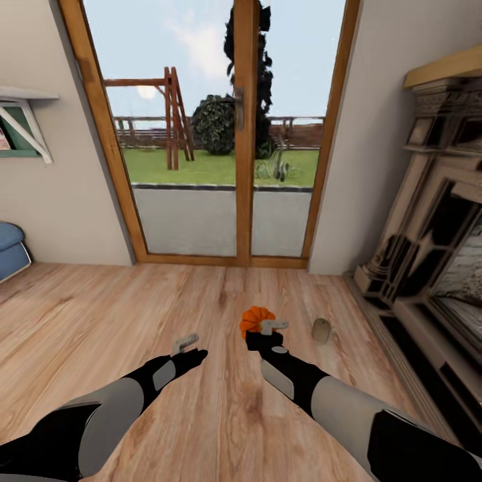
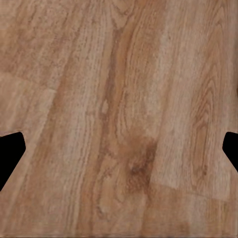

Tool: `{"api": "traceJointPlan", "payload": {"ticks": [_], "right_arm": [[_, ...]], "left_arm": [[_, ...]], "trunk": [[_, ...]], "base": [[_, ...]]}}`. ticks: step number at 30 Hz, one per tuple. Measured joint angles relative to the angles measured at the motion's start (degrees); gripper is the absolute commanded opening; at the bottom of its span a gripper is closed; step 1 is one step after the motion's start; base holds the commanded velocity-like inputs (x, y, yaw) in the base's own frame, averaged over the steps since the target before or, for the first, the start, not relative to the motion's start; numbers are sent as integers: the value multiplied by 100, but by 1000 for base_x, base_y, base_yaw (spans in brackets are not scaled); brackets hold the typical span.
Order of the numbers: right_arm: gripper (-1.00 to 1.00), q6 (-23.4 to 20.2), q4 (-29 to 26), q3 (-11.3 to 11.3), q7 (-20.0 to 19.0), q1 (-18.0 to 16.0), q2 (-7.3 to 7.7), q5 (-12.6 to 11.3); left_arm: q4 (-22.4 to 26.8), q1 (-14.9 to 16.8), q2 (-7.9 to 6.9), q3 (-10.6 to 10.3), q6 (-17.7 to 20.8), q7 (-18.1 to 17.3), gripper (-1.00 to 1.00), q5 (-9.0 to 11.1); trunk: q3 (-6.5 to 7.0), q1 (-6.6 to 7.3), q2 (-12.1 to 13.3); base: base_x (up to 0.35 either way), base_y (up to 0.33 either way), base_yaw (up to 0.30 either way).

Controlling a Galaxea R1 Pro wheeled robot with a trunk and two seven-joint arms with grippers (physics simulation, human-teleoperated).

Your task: Place each of the two pumpkins and all three candles from the living room inside a cabinet in the living room (use any cabinet), then make sure every cabinet is closed, and position the cauldron so it is next to a table in the living room.

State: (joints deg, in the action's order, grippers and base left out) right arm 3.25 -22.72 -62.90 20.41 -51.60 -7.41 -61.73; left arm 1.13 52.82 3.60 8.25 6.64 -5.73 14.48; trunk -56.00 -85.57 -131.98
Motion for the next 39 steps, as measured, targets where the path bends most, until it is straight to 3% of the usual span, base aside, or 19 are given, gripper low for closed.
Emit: {"api": "traceJointPlan", "payload": {"ticks": [12, 32, 39], "right_arm": [[-100, 0, 6, 8, 1, 0, -5, -1], [-100, 0, 7, 9, 3, 0, 3, 0], [-100, 0, 9, 9, 1, 0, 1, -1]], "left_arm": [[1, 0, 0, -1, 0, -5, 100, -3], [0, -8, 1, -3, 3, -4, 100, -3], [1, -9, 15, -4, 3, -5, 100, -2]], "trunk": [[6, 0, 0], [41, 0, 0], [42, 0, 0]], "base": [[-325, 0, -95], [-325, 0, -231], [-326, 0, -33]]}}
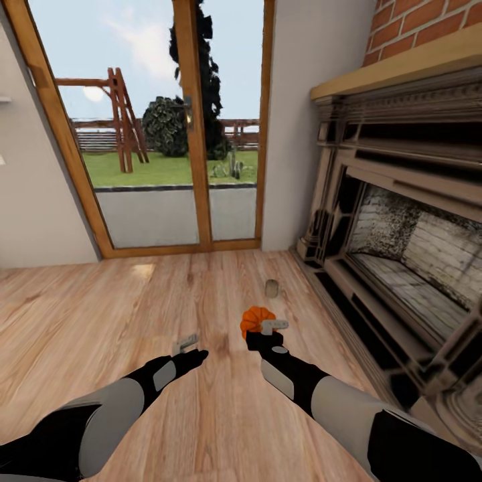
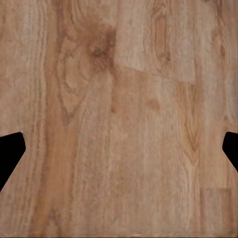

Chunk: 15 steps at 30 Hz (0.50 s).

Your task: Place each of the two pumpkins and all three candles from the living room inside a cabinet in the living room (use any cabinet), then make sure every cabinet is closed, and position the cauldron so it is next to a table in the living room.

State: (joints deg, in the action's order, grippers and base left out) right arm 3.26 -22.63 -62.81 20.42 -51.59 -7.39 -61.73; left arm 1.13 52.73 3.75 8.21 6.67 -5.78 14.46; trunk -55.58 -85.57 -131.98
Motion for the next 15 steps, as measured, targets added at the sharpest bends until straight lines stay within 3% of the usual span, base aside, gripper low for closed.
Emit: {"api": "traceJointPlan", "payload": {"ticks": [9, 15], "right_arm": [[-100, 0, 0, 0, -1, 0, -5, -1], [-100, 0, 2, 0, -3, 0, -2, -4]], "left_arm": [[0, 0, 20, 4, -3, 8, 100, 4], [1, -1, 20, 3, -1, 17, 100, 4]], "trunk": [[-1, 0, 0], [-29, 0, 0]], "base": [[-326, 0, 7], [-326, 0, 145]]}}
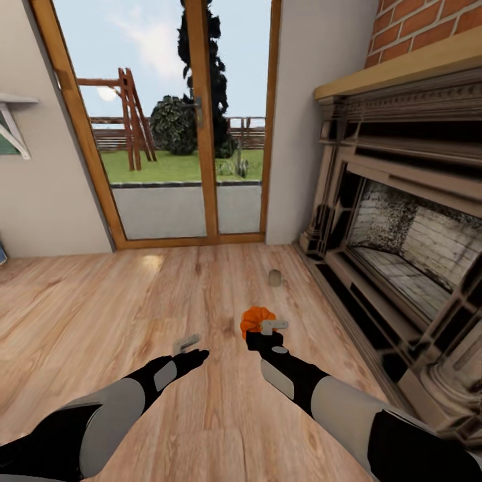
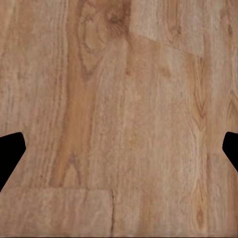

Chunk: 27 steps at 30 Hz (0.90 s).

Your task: Place each of the two pumpkins and all three candles from the living room inside a cabinet in the living room (use any cabinet), then make sure every cabinet is closed, and position the cauldron so it is next to a table in the living room.

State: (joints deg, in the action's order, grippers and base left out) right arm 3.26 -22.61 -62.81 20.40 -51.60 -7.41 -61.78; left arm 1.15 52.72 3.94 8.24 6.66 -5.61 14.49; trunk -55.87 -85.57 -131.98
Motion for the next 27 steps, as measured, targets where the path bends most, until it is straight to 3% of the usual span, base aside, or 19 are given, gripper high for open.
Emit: {"api": "traceJointPlan", "payload": {"ticks": [27], "right_arm": [[-100, 1, 5, 1, 3, 10, 2, 5]], "left_arm": [[-1, 0, 1, -5, -2, -39, 100, -7]], "trunk": [[-15, 0, 0]], "base": [[-326, 0, 10]]}}
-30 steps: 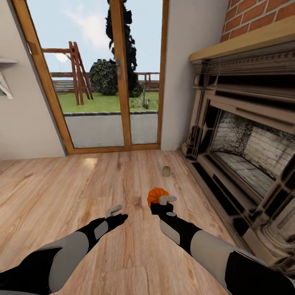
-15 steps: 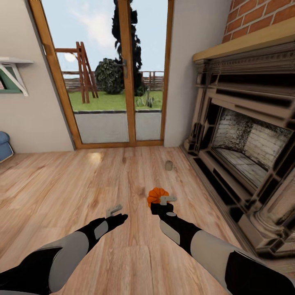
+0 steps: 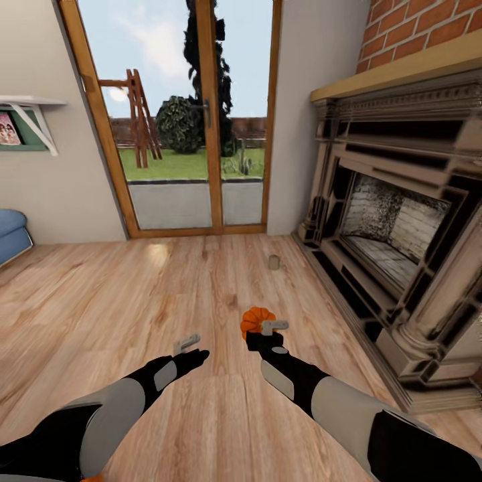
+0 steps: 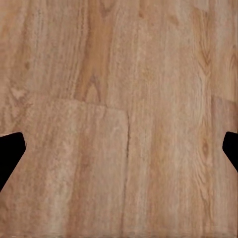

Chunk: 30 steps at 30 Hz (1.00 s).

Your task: Place each of the two pumpkins and all three candles from the living room inside a cabinet in the living room (use any cabinet), then make sure every cabinet is closed, and position the cauldron so it is next to a table in the living room.

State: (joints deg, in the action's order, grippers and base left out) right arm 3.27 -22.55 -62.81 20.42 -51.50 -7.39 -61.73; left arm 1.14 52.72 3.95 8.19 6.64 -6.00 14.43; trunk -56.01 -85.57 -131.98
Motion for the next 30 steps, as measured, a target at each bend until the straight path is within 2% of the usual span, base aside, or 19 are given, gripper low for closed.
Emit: {"api": "traceJointPlan", "payload": {"ticks": [20, 30], "right_arm": [[-100, 1, 2, 0, 0, 8, 0, 0], [-100, 2, -1, -1, -1, 35, 0, 27]], "left_arm": [[0, -1, 9, 0, 2, -1, 100, -2], [0, -4, -10, 6, 0, 24, 100, 6]], "trunk": [[0, 0, 0], [1, 4, 0]], "base": [[-321, 0, 0], [-46, 0, 0]]}}
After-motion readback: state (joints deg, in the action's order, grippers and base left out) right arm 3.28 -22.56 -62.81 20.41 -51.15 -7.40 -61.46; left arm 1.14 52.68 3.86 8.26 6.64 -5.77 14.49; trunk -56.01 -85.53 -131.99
